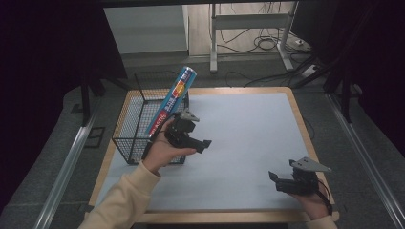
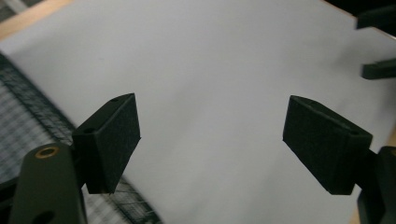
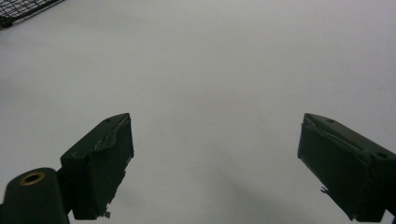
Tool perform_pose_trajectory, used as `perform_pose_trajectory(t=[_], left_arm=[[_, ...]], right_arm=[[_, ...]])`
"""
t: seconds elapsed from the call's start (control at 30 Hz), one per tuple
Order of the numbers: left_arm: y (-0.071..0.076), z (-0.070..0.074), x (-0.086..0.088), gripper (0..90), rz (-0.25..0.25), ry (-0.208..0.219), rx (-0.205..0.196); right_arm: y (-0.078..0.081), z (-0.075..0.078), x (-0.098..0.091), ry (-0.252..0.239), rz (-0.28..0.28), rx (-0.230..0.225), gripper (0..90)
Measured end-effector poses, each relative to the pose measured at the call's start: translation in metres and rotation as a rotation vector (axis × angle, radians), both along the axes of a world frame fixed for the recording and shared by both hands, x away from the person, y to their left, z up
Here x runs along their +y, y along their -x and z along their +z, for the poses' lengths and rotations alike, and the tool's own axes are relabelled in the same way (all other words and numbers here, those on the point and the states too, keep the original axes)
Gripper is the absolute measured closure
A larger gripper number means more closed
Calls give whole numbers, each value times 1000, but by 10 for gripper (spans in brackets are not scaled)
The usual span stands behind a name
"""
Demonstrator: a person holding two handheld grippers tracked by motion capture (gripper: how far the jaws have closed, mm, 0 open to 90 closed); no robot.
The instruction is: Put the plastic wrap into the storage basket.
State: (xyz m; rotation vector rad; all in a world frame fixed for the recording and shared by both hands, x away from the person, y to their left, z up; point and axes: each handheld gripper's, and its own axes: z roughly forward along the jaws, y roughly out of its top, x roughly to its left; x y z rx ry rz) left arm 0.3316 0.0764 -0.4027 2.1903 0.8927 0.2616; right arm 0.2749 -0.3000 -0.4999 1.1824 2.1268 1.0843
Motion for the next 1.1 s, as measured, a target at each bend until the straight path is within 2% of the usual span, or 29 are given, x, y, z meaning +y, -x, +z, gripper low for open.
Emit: perform_pose_trajectory(t=[0.07, 0.13, 0.17, 0.2, 0.23, 0.43, 0.5, 0.67, 1.1], left_arm=[[11, -11, -8, 190, -37, 8, 11], [15, -16, -11, 190, -47, 16, 15], [21, -24, -15, 190, -66, 14, 20], [21, -24, -15, 191, -66, 14, 20], [27, -33, -19, 192, -83, 12, 34], [36, -49, -22, 198, -98, 16, 55], [37, -58, -23, 198, -100, -1, 71], [37, -66, -23, 199, -99, -19, 80], [37, -68, -21, 198, -97, -17, 84]], right_arm=[[0, 0, 0, 3, 1, 2, 106], [0, -1, 0, 3, 2, 3, 105], [0, -1, 0, 3, 2, 4, 106], [0, -1, 0, 3, 1, 5, 106], [0, -1, 0, 6, 3, 3, 106], [0, -1, 0, 8, 1, 5, 106], [0, -2, 0, 11, 2, 5, 105], [0, -1, 1, 14, 5, -1, 106], [0, 0, 1, 10, 9, -9, 106]])
